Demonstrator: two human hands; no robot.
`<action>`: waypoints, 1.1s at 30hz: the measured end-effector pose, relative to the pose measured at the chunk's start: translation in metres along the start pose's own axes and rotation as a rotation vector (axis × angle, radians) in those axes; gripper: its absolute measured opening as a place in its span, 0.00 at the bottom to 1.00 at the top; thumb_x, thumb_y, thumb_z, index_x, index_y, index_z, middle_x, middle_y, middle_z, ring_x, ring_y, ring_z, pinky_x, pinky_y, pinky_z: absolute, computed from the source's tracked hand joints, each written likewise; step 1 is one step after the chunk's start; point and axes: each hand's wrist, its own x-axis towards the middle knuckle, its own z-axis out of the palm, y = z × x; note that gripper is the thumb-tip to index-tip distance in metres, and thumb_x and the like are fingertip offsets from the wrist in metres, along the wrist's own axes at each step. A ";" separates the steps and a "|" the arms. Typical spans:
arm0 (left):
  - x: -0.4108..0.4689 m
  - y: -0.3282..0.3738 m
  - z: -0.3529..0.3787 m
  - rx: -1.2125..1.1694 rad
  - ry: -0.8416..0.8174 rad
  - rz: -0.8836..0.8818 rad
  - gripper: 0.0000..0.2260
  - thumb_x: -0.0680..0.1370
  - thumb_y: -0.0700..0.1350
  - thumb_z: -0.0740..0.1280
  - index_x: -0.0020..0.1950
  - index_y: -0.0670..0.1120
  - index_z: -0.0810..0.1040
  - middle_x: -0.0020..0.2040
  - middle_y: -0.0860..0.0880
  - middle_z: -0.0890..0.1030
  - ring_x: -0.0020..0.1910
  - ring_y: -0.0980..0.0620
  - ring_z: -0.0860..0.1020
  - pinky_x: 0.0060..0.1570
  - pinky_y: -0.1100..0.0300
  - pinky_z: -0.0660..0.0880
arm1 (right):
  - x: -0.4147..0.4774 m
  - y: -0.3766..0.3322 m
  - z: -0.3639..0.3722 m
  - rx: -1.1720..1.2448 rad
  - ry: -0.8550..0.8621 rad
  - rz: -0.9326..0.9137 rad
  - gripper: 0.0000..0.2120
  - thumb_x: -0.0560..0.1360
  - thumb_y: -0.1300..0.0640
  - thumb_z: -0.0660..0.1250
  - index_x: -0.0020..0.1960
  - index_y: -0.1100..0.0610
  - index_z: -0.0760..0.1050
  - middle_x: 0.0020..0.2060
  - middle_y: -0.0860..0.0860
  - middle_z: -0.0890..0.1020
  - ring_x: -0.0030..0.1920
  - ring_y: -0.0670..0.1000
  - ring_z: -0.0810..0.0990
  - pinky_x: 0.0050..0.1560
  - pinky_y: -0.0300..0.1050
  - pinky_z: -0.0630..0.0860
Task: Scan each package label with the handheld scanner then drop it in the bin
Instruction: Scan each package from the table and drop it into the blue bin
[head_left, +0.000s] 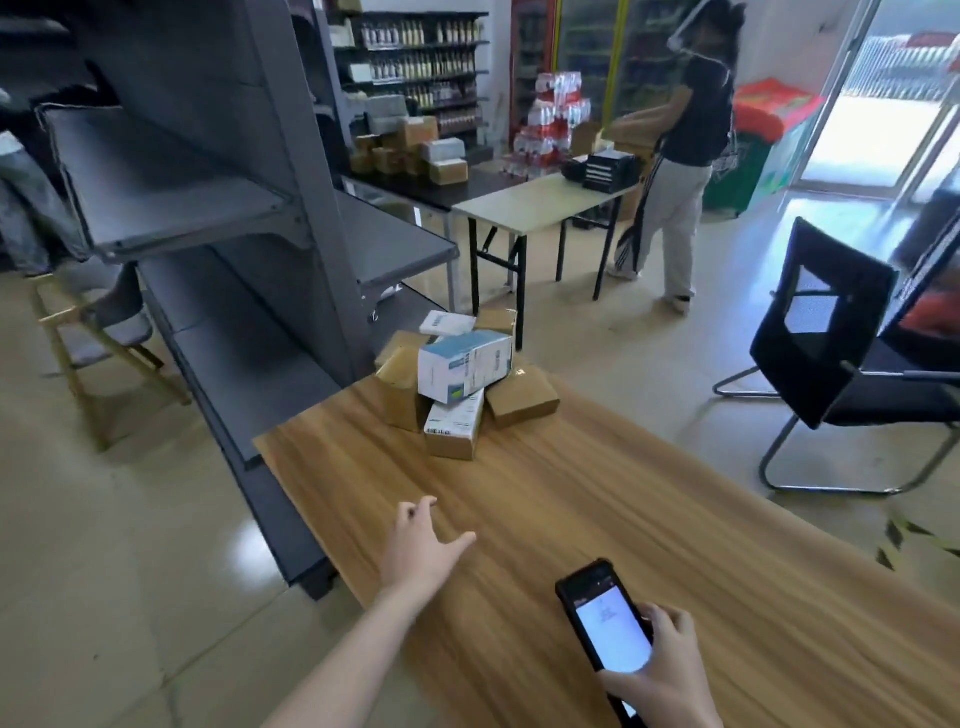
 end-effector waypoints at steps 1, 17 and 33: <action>0.023 0.003 0.001 -0.017 0.014 -0.018 0.34 0.69 0.67 0.69 0.70 0.53 0.66 0.66 0.51 0.67 0.59 0.51 0.74 0.47 0.58 0.72 | 0.015 -0.007 0.009 0.009 0.006 -0.004 0.39 0.54 0.58 0.78 0.63 0.61 0.70 0.56 0.50 0.64 0.55 0.48 0.70 0.53 0.40 0.68; 0.234 0.035 0.052 0.076 0.017 -0.254 0.49 0.61 0.72 0.72 0.71 0.45 0.61 0.66 0.42 0.66 0.65 0.42 0.67 0.58 0.48 0.70 | 0.140 -0.063 0.087 -0.015 -0.032 0.113 0.37 0.56 0.57 0.78 0.63 0.55 0.68 0.56 0.44 0.62 0.50 0.30 0.66 0.42 0.26 0.67; 0.119 -0.032 0.049 -0.015 0.044 -0.163 0.47 0.62 0.64 0.73 0.73 0.49 0.56 0.61 0.47 0.67 0.58 0.46 0.71 0.53 0.51 0.75 | 0.122 -0.053 0.073 -0.103 -0.123 0.114 0.39 0.58 0.55 0.78 0.66 0.56 0.67 0.58 0.45 0.62 0.53 0.43 0.68 0.43 0.33 0.67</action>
